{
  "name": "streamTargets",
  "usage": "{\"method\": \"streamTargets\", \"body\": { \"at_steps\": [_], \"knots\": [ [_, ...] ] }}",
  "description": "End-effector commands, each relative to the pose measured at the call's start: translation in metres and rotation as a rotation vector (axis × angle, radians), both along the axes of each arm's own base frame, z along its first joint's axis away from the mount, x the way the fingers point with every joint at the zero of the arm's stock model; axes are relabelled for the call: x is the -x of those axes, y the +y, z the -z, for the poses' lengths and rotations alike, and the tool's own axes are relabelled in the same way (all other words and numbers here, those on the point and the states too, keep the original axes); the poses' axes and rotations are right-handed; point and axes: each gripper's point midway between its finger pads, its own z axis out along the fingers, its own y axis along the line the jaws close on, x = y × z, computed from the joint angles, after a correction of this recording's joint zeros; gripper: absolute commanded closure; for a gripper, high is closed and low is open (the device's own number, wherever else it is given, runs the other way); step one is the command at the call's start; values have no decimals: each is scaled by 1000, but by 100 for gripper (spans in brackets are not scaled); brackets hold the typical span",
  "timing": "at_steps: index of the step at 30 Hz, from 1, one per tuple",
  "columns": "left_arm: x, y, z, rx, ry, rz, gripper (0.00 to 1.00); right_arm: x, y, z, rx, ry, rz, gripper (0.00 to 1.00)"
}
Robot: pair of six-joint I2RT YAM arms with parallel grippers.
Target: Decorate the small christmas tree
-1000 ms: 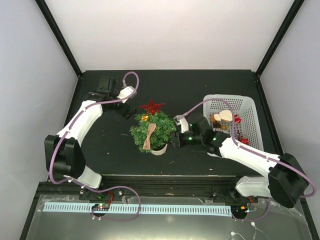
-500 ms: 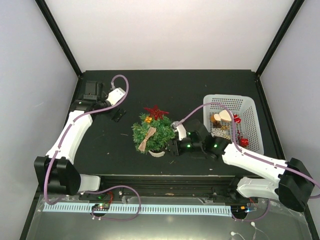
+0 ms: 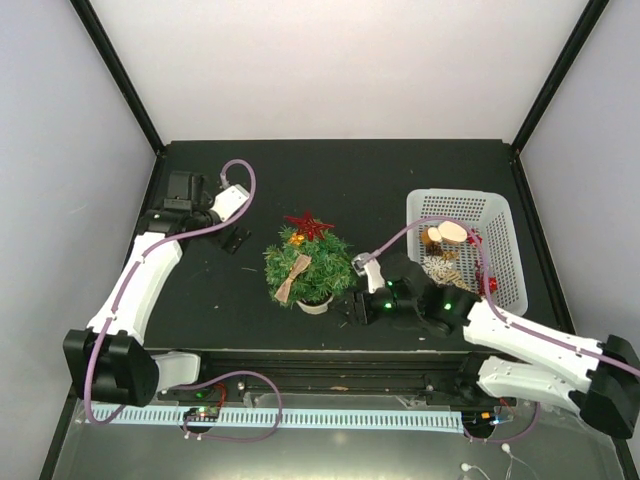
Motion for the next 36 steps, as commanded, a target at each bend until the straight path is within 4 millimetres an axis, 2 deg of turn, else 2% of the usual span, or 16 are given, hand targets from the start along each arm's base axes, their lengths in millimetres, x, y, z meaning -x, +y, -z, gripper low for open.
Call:
{"method": "streamTargets", "body": {
  "at_steps": [1,6,8,12,18,21,24,27,31,36],
  "knots": [
    [12,0,-2,12,7,0,1,-4,-29,-4,80,-63,82,36],
    [25,-1,5,28,40,5,1,-21,-60,-21,170,-172,191,33],
    [37,-8,8,51,63,44,1,-32,-70,-28,181,-197,234,33],
    [66,-29,6,120,88,190,1,-47,-80,-39,184,-225,276,33],
    [93,-39,17,131,140,291,1,-70,-90,-51,198,-256,336,33],
    [106,-51,17,171,175,350,1,-84,-88,-46,184,-228,349,34],
    [112,-62,11,188,161,391,1,-93,-72,-43,157,-211,328,34],
    [111,-68,7,212,157,398,1,-99,-56,-31,152,-167,291,35],
    [105,-76,4,244,166,394,1,-95,-38,-23,108,-118,224,37],
    [84,-75,13,213,144,343,1,-83,-31,-15,77,-82,176,39]
  ]
}}
